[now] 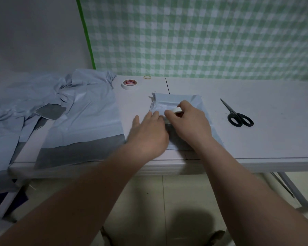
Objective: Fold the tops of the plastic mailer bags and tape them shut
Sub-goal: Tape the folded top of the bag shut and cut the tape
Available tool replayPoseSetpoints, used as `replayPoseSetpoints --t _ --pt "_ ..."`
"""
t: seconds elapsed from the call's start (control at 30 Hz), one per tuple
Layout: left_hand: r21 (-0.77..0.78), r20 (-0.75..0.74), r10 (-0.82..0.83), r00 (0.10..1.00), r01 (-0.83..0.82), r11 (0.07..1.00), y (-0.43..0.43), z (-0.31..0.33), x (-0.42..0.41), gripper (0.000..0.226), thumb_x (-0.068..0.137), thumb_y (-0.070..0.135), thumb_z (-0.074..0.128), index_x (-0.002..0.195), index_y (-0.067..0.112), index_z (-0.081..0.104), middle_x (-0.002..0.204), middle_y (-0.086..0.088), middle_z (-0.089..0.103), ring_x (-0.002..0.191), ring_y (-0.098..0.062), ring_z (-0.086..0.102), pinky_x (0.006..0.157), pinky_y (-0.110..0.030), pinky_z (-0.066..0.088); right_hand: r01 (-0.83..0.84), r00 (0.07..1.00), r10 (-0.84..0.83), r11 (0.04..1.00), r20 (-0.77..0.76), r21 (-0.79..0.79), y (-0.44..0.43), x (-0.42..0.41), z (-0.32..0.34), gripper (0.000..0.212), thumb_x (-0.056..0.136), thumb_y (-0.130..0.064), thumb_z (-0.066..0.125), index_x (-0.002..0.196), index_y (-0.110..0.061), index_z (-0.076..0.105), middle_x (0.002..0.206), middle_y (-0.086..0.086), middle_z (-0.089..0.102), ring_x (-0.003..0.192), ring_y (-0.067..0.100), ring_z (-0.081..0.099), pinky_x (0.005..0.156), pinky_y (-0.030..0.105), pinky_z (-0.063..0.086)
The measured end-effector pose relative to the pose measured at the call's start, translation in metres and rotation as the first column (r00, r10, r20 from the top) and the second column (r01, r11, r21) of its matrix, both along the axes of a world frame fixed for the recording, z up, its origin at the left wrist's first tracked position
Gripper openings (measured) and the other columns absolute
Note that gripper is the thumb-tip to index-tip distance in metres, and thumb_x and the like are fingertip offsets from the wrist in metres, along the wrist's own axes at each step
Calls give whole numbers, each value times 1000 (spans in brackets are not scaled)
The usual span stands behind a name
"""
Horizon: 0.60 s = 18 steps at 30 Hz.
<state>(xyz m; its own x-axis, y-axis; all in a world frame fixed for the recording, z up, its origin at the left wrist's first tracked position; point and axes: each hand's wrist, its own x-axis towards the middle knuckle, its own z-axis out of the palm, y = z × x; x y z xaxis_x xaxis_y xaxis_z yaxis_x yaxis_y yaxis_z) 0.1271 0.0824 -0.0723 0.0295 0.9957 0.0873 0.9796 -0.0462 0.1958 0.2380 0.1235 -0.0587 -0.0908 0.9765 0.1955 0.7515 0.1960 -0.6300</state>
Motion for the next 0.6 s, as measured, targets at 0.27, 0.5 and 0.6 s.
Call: replayPoseSetpoints --t 0.27,0.5,0.6 --pt "-200 -60 33 998 -44 979 -6 -4 2 66 99 51 15 152 17 -3 160 -1 -9 147 -14 -10 117 -51 -2 -57 997 59 998 -54 38 3 9 -8 46 76 -58 66 79 -15 50 67 -6 52 62 12 46 54 27 35" --pt "-219 -82 41 996 -58 974 -8 -2 3 70 97 54 14 152 15 -6 160 -2 -12 146 -15 -12 117 -52 -3 -87 987 84 996 -134 -18 10 27 -10 19 78 -28 74 85 -12 68 76 -3 64 70 11 56 62 17 39" --pt "-187 -69 63 996 -75 980 -9 -1 5 70 98 53 17 152 14 -3 160 -2 -10 147 -15 -11 118 -51 -3 -67 989 69 998 -133 20 9 27 -14 16 81 -26 71 87 -12 70 81 1 68 78 15 59 68 23 40"
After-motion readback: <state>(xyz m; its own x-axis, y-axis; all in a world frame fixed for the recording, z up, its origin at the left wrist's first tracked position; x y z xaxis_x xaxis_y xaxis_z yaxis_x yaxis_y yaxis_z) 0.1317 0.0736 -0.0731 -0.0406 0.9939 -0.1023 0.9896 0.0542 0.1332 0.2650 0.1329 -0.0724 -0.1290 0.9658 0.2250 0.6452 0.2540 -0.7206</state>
